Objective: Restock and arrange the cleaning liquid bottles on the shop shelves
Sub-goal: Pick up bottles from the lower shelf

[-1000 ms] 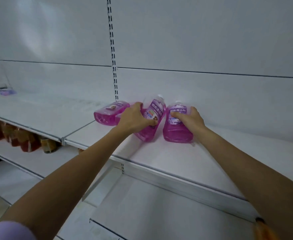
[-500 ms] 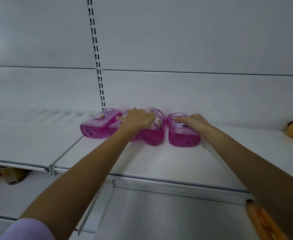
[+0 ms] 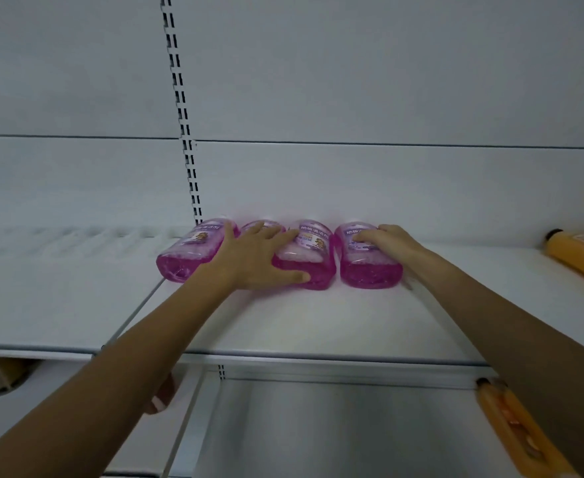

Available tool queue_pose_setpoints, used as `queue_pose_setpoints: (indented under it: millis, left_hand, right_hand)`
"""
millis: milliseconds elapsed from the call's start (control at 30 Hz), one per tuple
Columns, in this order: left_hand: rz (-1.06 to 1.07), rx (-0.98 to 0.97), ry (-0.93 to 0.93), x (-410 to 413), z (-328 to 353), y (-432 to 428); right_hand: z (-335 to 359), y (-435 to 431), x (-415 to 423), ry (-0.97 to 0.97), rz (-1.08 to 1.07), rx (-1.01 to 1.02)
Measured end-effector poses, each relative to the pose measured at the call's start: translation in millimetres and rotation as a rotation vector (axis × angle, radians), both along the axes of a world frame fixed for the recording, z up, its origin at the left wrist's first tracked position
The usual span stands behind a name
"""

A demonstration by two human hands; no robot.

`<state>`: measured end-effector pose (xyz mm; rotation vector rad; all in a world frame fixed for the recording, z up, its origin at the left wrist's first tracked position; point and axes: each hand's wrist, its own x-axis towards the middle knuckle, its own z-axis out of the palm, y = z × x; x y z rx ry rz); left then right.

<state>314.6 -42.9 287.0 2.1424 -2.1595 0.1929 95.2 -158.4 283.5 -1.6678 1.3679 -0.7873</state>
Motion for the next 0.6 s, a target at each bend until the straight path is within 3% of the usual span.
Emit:
queue_pose_setpoints:
  millis: [233,400,500,600]
  left_hand:
    - [0.036,-0.123,-0.098,-14.6,-12.5,-0.4]
    - [0.028,-0.161,-0.055,-15.4,-15.2,-1.7]
    - [0.057,-0.120,-0.094,-20.5,-9.3,0.0]
    - [-0.038,-0.145,-0.017,-41.4,-5.9,6.8]
  right_hand:
    - [1.9,-3.5,-3.9,0.036,0.031,0.017]
    - [4.4,3.1,1.0,0.183,0.075,-0.130]
    - [6.9,4.1,3.7,0.153,0.093,-0.126]
    - [6.8,7.1,-7.4,0.105,0.060,-0.127]
